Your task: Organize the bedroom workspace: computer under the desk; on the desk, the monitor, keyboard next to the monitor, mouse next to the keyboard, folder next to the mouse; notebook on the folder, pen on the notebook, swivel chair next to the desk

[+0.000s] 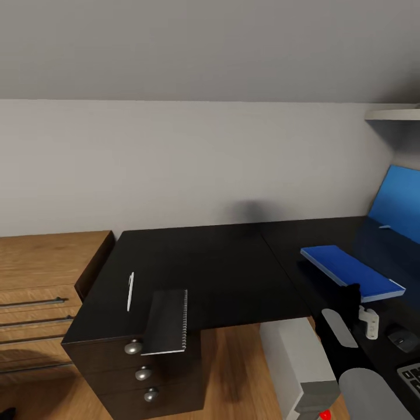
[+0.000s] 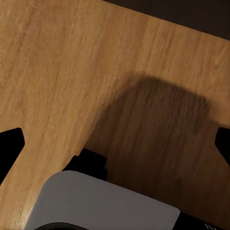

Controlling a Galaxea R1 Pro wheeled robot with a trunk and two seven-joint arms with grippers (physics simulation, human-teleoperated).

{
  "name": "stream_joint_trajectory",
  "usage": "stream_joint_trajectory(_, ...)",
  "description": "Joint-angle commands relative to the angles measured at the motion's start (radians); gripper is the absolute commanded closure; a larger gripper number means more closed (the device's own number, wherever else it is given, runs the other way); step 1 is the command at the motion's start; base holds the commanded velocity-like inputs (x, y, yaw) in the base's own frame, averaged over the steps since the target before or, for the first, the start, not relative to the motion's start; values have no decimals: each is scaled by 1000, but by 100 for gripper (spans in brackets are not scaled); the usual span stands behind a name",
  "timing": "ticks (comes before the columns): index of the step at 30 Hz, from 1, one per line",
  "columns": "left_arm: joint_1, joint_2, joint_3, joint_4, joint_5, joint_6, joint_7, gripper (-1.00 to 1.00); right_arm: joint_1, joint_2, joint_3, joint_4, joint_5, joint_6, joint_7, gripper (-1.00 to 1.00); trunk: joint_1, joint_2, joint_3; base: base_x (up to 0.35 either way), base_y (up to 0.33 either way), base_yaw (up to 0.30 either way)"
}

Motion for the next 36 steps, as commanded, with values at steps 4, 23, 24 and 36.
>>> stream_joint_trajectory(4, 0, 0, -9, 0, 6, -3, 7, -100, 0, 0, 2, -1, 2, -2, -6, 100, 0, 0, -1, 0, 0, -51)
stream_joint_trajectory(23, 0, 0, -9, 0, 7, -3, 9, -100, 0, 0, 2, 1, 1, -2, -7, 100, 0, 0, -1, 0, 0, -50)
stream_joint_trajectory(24, 0, 0, -9, 0, 7, -3, 9, -100, 0, 0, 2, 1, 1, -2, -7, 100, 0, 0, -1, 0, 0, 0)
stream_joint_trajectory(36, 0, 0, -7, 0, 7, -2, 10, -100, 0, -1, 0, 7, 0, 4, -16, 100, 0, 0, -1, 0, 0, 0)
